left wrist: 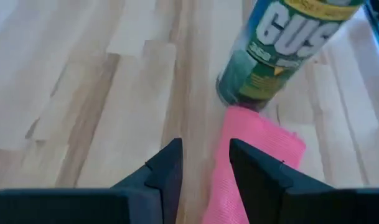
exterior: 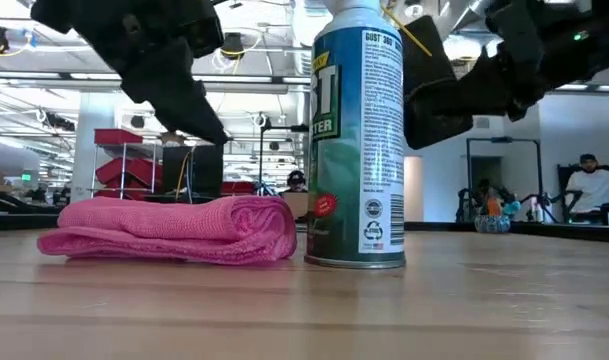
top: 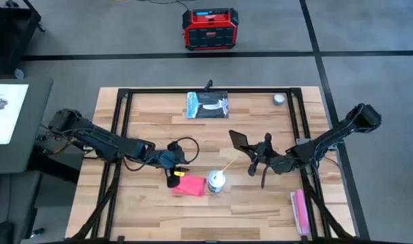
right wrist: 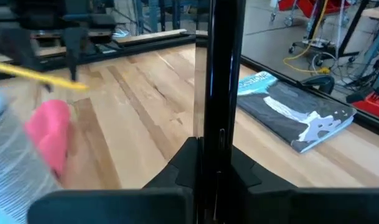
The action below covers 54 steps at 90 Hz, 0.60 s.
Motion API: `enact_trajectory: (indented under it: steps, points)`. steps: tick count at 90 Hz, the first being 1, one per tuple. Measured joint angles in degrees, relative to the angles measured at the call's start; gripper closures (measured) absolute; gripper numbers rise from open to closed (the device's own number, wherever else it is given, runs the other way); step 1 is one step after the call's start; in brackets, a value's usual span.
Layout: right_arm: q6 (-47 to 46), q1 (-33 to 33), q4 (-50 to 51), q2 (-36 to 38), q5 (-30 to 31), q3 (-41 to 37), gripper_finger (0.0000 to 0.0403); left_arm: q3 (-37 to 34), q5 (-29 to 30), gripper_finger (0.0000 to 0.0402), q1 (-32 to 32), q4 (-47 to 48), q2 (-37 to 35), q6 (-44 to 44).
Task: Apply microfiber cloth
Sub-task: Wipe the back of the cellphone with the pink microfiber cloth
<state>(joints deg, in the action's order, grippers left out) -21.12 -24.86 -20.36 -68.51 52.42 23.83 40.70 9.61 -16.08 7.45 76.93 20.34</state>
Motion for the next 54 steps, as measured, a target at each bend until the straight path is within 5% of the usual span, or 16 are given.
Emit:
enact_trajectory:
  steps: [17,54]
  points:
    - [0.0,2.4,0.0,0.0,-2.5,0.0,0.0387,-0.1,-6.8,0.0285,-0.2,0.5,0.0,1.2]
    - [0.5,4.4,-0.1,0.0,-4.6,0.0,0.0387,-0.1,-8.4,0.0285,-1.3,5.4,4.3,3.9]
